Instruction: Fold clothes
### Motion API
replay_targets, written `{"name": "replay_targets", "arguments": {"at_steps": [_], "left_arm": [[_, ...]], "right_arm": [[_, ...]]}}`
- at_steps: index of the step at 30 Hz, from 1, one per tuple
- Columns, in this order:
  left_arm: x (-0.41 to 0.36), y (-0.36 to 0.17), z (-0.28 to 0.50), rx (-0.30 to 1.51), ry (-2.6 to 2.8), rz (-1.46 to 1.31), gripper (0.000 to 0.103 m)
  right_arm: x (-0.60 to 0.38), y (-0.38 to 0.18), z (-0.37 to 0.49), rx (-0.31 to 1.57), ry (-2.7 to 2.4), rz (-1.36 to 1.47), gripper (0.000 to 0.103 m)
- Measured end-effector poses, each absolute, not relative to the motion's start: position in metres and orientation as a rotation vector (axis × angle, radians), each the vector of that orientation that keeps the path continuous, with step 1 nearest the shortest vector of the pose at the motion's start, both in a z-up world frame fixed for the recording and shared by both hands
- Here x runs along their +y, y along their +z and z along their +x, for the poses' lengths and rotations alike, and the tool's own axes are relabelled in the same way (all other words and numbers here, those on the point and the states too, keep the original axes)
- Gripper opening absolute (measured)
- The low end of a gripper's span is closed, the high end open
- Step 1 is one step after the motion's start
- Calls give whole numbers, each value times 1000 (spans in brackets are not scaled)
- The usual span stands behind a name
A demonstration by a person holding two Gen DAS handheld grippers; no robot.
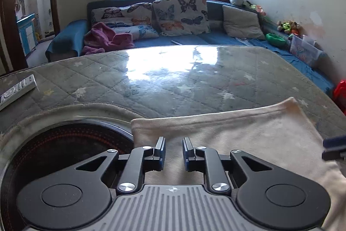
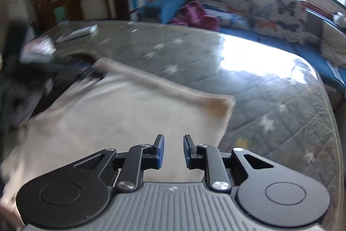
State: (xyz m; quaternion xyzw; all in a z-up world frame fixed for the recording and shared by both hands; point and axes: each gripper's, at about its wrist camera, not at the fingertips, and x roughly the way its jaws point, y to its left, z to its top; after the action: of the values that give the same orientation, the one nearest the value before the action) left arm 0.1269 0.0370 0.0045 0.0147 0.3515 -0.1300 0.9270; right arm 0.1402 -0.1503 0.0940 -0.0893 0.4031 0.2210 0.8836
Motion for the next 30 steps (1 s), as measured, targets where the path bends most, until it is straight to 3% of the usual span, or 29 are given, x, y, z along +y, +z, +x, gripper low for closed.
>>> {"name": "replay_targets", "arguments": {"at_steps": [6, 15, 26, 30], "left_arm": [[-8, 14, 59, 694, -465, 70, 19], [-71, 3, -32, 657, -664, 210, 19], [-86, -10, -59, 679, -758, 205, 20], [-84, -11, -67, 676, -757, 203, 25]], "right_arm": [[-142, 97, 74, 823, 504, -266, 19], [-210, 99, 0, 822, 239, -106, 30], [-306, 87, -86, 828, -118, 99, 34], [-321, 78, -91, 834, -141, 171, 35]]}}
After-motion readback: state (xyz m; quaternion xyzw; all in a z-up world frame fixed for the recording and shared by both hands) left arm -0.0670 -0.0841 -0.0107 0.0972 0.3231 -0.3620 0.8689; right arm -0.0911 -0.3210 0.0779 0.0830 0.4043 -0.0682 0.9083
